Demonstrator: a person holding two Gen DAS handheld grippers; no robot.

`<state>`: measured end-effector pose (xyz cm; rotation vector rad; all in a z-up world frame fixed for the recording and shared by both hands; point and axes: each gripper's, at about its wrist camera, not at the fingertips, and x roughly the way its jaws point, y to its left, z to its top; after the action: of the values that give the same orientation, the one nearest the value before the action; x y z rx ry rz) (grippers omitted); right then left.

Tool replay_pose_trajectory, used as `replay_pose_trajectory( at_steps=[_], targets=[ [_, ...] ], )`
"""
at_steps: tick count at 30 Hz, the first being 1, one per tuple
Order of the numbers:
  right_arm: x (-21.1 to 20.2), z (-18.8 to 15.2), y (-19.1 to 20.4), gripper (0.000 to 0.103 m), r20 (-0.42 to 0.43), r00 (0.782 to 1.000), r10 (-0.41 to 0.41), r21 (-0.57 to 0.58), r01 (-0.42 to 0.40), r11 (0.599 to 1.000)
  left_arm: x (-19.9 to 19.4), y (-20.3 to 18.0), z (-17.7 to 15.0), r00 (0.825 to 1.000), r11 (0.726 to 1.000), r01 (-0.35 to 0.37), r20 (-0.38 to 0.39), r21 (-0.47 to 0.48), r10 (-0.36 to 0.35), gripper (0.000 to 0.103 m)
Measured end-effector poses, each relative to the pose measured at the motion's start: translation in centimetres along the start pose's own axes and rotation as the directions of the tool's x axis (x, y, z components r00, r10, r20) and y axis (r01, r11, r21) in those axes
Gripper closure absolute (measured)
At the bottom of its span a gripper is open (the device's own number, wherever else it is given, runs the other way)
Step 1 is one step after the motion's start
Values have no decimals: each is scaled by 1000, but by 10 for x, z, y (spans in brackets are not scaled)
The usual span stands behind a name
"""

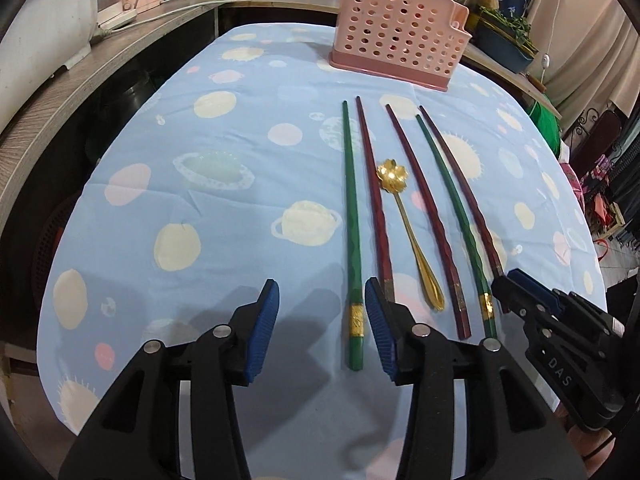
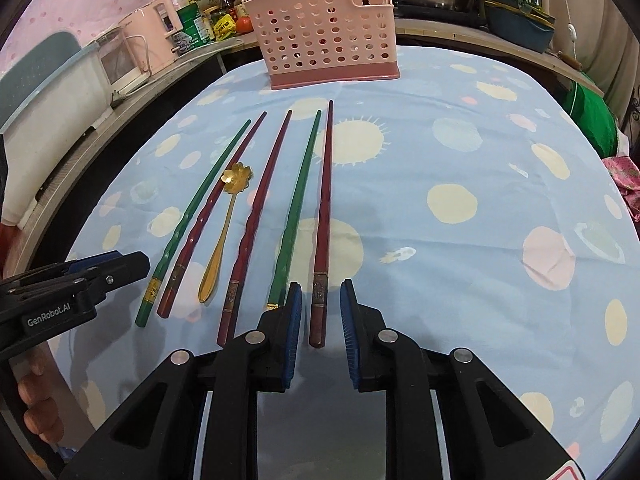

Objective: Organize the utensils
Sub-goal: 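Grasp a green chopstick with the left tool while the right tool grasps a dark red chopstick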

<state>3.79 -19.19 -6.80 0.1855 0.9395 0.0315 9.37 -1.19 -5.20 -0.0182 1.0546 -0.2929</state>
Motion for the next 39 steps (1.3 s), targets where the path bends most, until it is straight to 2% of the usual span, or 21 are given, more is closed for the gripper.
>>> replay_pose_trajectory(
  at_steps=[5,14,16,19,23,32,39],
  targets=[
    [-1,-1,-3,96,6,1000,-15,0,15,1000,4,-7,-7,1000,1000,9,-15,22,-9,60],
    [-3,-4,-6,96,12,1000,-15,1,15,1000,6,-10,-13,1000,999,-3,-17,38,3,63],
    [-3,-5,-6,96,12,1000,-14,2,14,1000,6,-10,-14,1000,999,-7,-15,43,8,71],
    [-4,-6,-6,96,13,1000,-12,2,12,1000,6,-10,-14,1000,999,-8,-13,46,9,78],
    [-3,-6,-6,96,12,1000,-12,3,12,1000,7,-10,-15,1000,999,-8,-15,52,8,95],
    [-9,-8,-9,96,12,1000,-6,18,6,1000,5,-11,-14,1000,999,-2,-21,52,3,96],
    [-34,0,-15,96,66,998,-8,38,6,999,-11,-7,-4,1000,1000,11,9,29,-11,96]
  ],
)
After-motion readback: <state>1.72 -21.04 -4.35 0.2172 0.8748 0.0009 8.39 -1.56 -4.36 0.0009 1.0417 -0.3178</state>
